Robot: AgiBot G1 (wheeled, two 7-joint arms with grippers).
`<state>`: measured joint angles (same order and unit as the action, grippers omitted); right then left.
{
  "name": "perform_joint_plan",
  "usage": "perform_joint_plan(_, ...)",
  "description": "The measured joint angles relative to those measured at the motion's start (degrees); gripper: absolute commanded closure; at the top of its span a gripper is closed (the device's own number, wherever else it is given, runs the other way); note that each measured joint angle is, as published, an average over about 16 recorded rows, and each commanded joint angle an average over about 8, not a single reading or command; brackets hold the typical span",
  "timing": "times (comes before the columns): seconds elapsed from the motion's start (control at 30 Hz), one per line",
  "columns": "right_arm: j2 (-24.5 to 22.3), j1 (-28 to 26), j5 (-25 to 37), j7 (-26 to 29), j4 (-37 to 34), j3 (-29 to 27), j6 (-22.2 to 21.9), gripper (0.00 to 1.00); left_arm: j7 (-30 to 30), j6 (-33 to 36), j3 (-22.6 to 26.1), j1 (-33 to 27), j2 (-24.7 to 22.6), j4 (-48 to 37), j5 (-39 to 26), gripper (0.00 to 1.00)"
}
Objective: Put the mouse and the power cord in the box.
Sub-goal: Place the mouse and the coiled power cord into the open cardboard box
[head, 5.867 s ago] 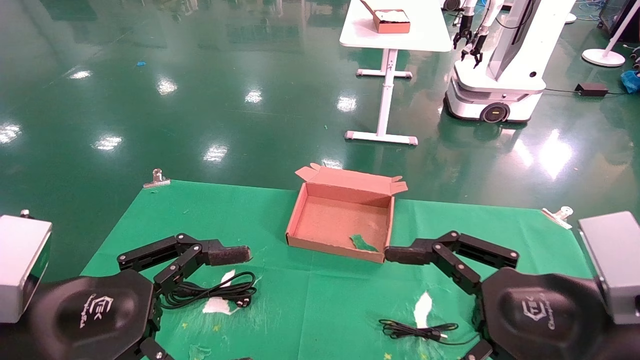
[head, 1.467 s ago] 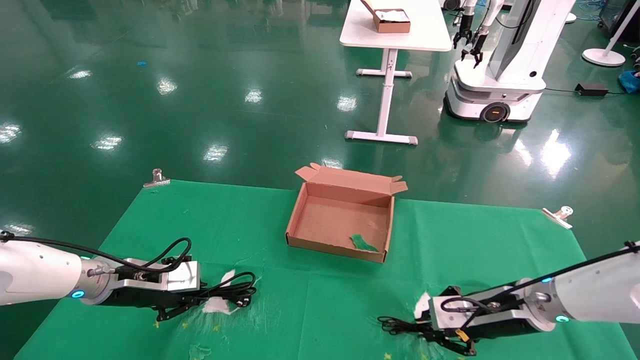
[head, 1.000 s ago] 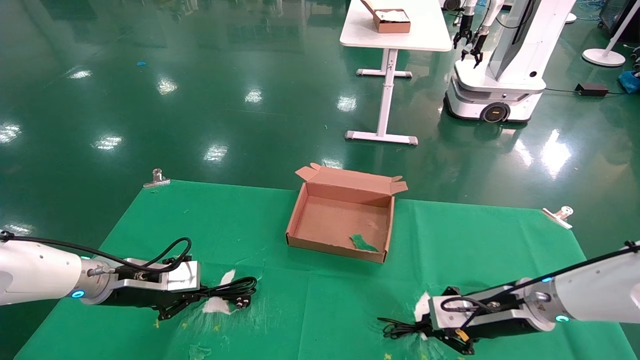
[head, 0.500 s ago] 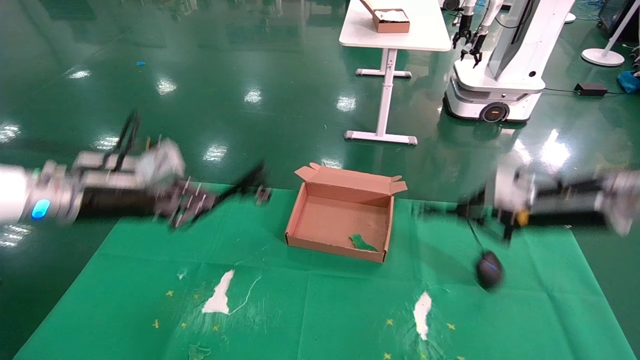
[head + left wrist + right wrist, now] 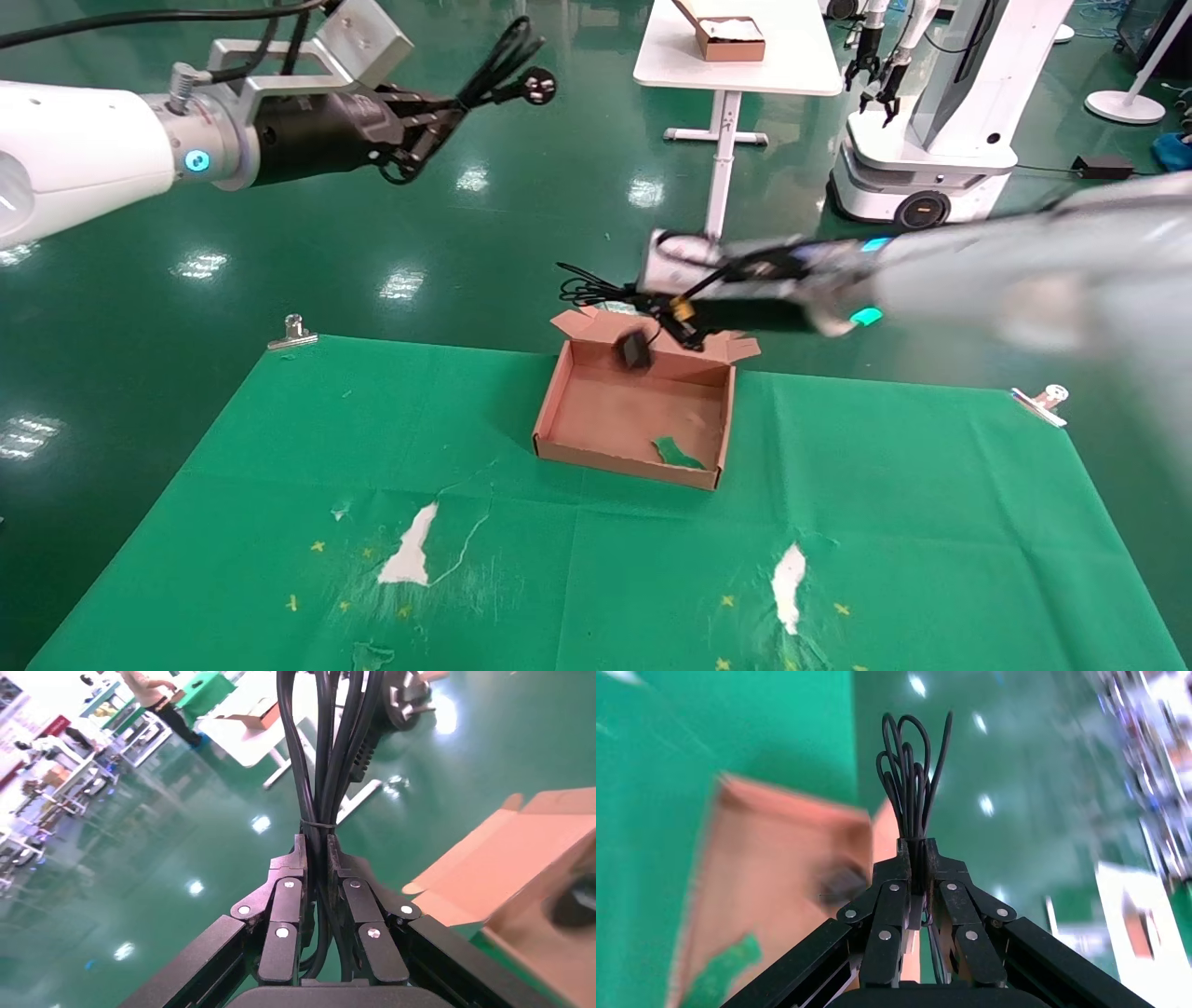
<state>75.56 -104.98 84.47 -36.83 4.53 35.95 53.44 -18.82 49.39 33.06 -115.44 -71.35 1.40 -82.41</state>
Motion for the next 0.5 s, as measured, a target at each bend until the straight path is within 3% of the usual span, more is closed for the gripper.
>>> perform_joint_plan(0.27, 2.55, 7.50, -1.44, 1.67, 1.80, 0.20, -10.92, 1.00, -1.51, 1.89, 0.52, 0.73, 1.62, -0.93, -0.78, 1.00)
perform_joint_plan(0.3, 2.55, 8.17, -1.54, 1.99, 2.15, 0.36, -11.48, 0.95, -1.68, 2.44, 0.60, 0.90, 1.89, -1.02, -0.88, 1.00)
perform_joint_plan(0.5, 2.47, 10.39, -1.85, 3.99, 3.60, 1.65, -13.21, 0.21, -2.60, 5.44, 0.88, 1.71, 3.01, -1.21, -1.29, 1.00)
